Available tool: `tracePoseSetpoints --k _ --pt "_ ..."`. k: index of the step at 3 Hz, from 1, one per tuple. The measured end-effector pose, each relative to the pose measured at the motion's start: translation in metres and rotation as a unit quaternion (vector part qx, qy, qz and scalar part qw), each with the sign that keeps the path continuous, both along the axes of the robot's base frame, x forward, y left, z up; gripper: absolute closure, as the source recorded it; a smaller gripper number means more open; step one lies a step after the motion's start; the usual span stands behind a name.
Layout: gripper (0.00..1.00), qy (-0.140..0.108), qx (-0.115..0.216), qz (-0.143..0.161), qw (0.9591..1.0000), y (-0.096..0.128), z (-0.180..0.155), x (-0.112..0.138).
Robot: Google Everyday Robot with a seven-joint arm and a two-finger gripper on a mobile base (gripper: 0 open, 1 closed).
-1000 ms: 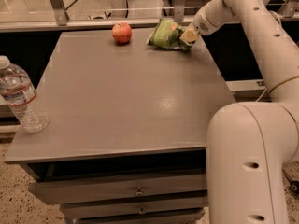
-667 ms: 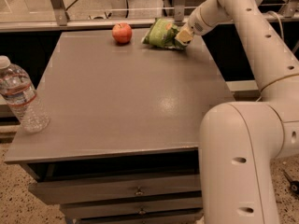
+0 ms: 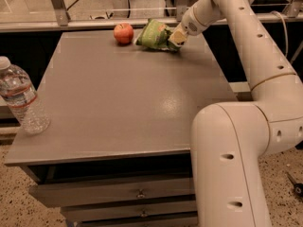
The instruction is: Move green jalapeno chip bag near apple
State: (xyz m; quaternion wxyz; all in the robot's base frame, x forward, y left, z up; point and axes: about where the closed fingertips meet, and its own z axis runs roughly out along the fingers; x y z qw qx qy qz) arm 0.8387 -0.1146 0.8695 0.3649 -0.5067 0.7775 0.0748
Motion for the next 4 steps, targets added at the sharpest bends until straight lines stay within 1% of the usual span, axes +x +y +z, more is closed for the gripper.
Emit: tracePoseSetpoints --k 1,2,3,4 --pt "0.4 0.009 0.001 0.016 0.9998 0.011 0.0 -0.004" --pt "0.17 0.012 0.002 0.03 0.9995 0.02 0.003 -0.008" --pt "0.0 0.005 0.003 0.043 0.9991 0.026 0.014 -0.012" --pt "0.0 -0.026 0.009 0.042 0.9988 0.004 0.055 -0.026"
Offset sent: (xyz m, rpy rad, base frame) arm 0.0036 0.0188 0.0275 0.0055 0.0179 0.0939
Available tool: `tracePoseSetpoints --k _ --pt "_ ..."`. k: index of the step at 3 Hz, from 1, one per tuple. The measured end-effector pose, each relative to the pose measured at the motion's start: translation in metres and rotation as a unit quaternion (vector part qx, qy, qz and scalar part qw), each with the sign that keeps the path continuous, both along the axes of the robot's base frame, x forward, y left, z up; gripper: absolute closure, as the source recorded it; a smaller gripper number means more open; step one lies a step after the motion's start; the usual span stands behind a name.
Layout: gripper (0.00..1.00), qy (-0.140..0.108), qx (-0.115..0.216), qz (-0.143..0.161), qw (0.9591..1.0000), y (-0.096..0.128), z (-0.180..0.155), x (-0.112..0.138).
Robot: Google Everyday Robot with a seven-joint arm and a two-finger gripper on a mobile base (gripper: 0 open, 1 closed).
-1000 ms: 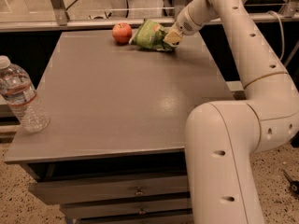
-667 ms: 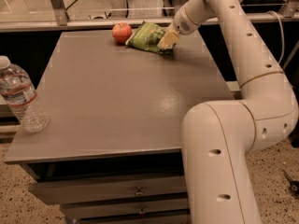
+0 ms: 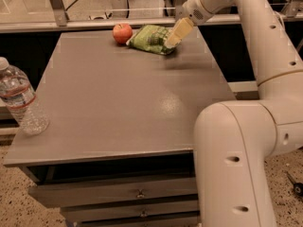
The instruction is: Move green jalapeno chip bag near apple
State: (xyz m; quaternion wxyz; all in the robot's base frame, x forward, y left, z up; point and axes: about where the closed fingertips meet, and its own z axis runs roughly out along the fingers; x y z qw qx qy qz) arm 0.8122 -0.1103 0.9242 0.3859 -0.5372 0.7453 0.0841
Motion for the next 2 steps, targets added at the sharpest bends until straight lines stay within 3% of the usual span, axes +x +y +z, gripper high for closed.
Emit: tracePoseSetpoints --k 1,2 --pt "0.0 -0.046 0.04 -0.033 0.9976 -0.068 0.062 -0.037" --pt "0.0 -0.079 0.067 -0.08 0.9914 -0.125 0.099 -0.077"
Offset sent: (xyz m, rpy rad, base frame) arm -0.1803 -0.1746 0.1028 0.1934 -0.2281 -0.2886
